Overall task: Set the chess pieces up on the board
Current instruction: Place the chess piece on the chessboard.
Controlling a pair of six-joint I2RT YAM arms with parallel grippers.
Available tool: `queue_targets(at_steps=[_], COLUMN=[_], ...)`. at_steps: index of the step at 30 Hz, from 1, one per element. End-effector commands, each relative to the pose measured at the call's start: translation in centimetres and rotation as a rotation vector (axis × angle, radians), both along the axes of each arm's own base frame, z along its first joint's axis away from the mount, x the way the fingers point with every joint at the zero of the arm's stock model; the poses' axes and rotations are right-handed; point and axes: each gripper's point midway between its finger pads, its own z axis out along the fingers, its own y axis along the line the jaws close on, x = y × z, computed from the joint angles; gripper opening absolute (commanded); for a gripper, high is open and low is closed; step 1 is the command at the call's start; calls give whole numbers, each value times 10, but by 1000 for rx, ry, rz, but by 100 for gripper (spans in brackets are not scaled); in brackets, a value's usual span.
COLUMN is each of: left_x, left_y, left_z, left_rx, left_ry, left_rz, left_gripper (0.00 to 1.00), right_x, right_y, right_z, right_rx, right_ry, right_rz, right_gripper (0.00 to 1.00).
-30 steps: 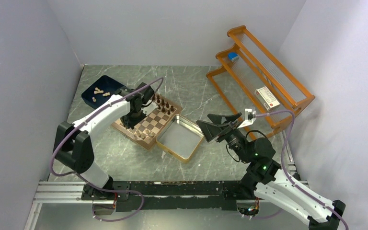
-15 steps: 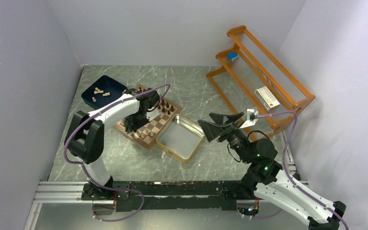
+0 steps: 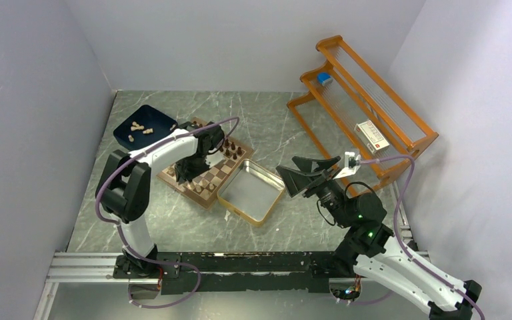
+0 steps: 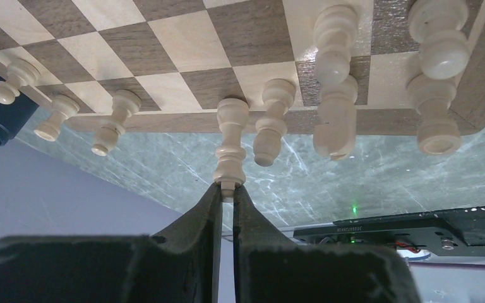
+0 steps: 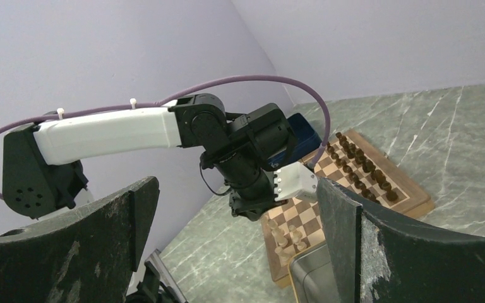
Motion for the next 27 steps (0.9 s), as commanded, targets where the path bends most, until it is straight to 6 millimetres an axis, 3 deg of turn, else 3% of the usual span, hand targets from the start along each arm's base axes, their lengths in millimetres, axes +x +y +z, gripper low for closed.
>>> queue_targets(at_steps=[1,16,27], left_x=[13,13,18], left_y=[-6,-5,-5], left_z=[1,-4,0], left_rx=[1,19,30], left_ry=[-25,-11,-29], left_rz=[-23,-19,-14], left_gripper=[5,7,35], right_x=[-1,0,-1], right_y=[-5,-6,-8], right_z=[9,6,7], right_rx=[11,9,15], right_ry=[-22,-18,-20], right_rz=[-17,-26,-26], right_gripper=[100,100,100])
